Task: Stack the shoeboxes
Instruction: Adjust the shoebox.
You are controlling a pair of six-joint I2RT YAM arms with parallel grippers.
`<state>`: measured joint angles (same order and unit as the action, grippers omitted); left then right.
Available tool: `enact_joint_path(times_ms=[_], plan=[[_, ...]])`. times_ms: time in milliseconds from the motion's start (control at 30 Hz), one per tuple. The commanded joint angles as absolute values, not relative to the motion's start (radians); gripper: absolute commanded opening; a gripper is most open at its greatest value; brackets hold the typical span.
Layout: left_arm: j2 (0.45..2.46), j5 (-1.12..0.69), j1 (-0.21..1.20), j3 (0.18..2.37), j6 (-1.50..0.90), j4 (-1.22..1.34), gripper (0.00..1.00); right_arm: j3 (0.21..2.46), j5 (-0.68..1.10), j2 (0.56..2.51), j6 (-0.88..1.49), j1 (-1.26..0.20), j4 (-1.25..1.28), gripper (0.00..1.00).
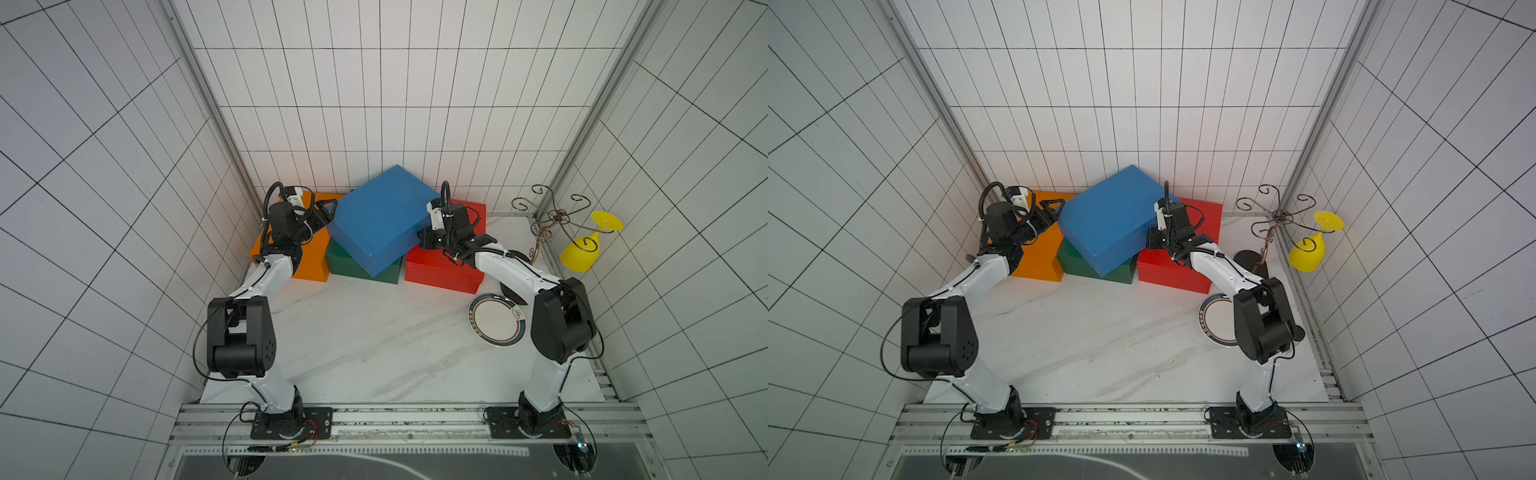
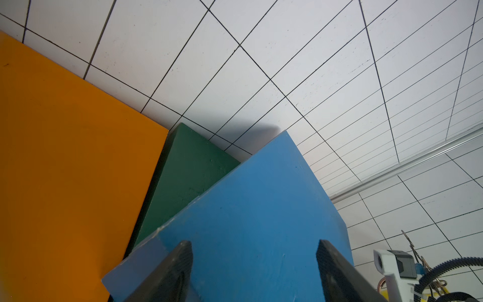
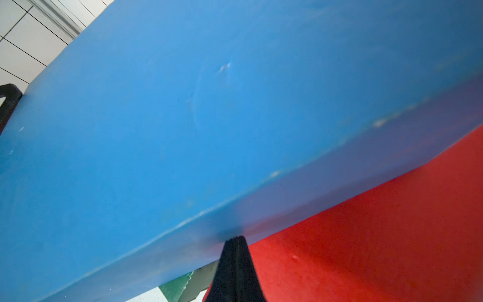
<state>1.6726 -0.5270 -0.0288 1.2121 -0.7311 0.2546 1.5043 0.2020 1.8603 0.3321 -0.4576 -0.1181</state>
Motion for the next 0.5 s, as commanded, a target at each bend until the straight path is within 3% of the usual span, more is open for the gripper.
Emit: enact_joint_path(times_ms=[0,467], plan=[[1.644,-0.576,-0.026,1.154,-0.754,0.155,0.76,1.611,0.228,1.875,0.334,-0.447,-0.110,0.00],[1.498,-0.482,-0.060,1.120,-0.743,0.106,0.76,1.548,0.225,1.822,0.358,-0.385,-0.109,0.00]])
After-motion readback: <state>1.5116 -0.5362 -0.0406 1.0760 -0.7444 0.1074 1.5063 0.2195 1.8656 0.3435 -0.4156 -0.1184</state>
